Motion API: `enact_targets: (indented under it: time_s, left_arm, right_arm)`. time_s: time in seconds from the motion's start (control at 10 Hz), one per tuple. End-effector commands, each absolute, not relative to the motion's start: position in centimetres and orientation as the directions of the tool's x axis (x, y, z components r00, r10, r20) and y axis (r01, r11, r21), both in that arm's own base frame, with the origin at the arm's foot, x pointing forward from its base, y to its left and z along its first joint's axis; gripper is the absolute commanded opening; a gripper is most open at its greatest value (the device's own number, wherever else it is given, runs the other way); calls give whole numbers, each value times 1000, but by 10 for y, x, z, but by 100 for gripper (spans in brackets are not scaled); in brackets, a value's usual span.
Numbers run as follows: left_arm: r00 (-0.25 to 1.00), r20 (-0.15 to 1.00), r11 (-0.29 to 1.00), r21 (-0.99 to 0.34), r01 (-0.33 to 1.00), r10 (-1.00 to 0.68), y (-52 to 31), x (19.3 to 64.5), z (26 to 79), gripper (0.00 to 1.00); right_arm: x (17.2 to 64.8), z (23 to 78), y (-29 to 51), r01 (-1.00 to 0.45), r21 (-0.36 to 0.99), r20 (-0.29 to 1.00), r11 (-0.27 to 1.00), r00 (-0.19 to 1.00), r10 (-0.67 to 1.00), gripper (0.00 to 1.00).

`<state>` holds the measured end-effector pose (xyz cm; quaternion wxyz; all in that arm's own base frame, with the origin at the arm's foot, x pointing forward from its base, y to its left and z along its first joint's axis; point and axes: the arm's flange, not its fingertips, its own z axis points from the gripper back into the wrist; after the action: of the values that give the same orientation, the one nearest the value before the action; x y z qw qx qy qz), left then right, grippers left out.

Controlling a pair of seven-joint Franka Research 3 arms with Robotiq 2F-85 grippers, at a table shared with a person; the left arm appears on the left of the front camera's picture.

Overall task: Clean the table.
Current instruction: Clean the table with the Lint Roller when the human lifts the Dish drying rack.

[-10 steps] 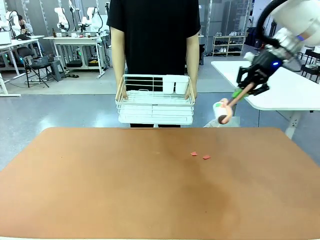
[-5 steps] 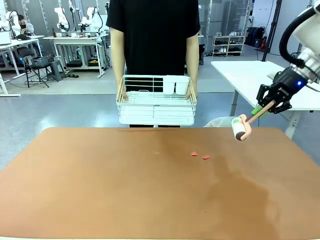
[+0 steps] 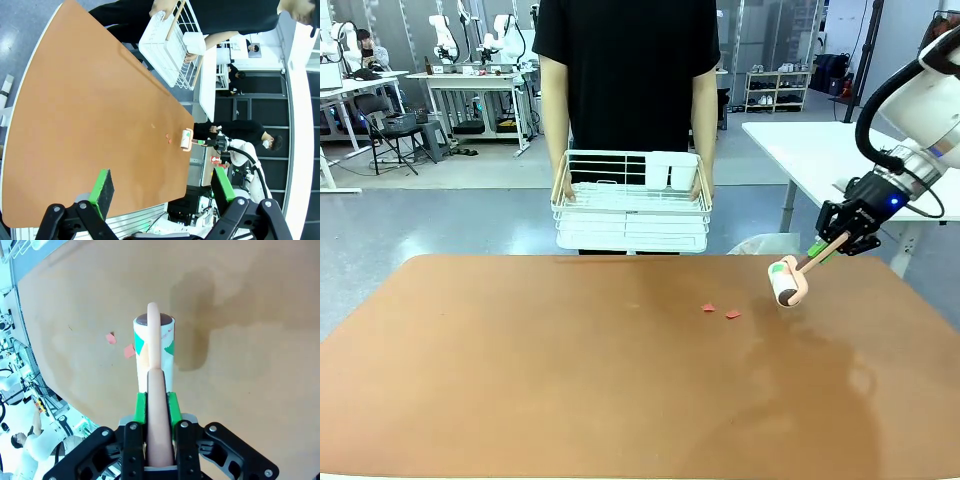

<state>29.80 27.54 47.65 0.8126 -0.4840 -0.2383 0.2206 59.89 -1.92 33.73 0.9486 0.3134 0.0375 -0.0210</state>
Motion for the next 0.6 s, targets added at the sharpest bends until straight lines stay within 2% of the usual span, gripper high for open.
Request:
enact_targets:
  time_s: [0.0,0.5]
  left_arm:
    - [796,191,439,-892,-103,575,279,296,478,100]
    - [796,191,439,-892,-103,575,279,296,478,100]
  right_arm:
    - [605,333,-7,39,616,-65,787,998,2,21]
    - [589,319,14,36,603,-83,797,996,18,21]
